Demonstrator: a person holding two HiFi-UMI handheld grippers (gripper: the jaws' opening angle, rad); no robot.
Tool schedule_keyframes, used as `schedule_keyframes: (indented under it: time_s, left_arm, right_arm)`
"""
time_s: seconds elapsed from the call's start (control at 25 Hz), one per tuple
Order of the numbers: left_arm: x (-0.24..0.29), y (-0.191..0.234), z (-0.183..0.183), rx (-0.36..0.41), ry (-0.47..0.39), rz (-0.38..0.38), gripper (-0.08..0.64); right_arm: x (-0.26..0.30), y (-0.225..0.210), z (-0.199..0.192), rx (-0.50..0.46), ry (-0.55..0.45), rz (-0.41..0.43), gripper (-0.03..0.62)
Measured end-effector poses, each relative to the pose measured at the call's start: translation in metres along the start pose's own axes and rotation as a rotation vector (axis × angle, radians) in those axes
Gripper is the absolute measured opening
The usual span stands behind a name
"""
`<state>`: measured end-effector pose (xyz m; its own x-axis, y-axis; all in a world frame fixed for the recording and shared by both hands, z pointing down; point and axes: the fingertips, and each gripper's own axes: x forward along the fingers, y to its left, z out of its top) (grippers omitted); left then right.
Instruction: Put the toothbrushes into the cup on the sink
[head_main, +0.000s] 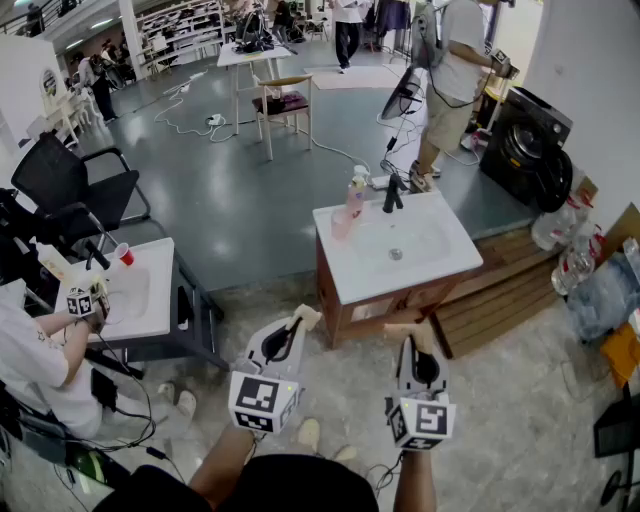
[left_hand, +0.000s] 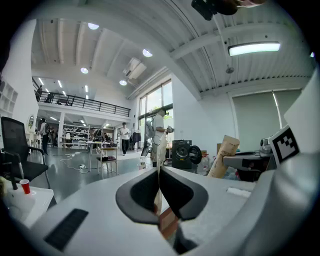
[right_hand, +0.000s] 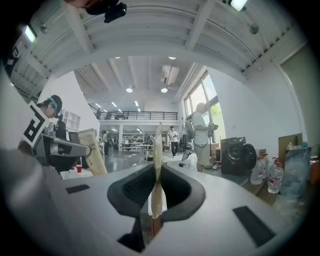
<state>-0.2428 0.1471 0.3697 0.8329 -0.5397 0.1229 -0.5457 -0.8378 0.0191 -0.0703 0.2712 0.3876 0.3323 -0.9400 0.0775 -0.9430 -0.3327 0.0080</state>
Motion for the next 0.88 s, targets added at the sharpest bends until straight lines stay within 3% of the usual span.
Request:
schedule_keyframes:
  time_s: [0.88]
  left_arm:
    - [0.034, 0.014, -0.005, -0.011, -0.008, -0.09, 0.005]
  right_arm:
    - [0.016, 0.0, 0.002, -0.007, 0.0, -0.088, 0.041]
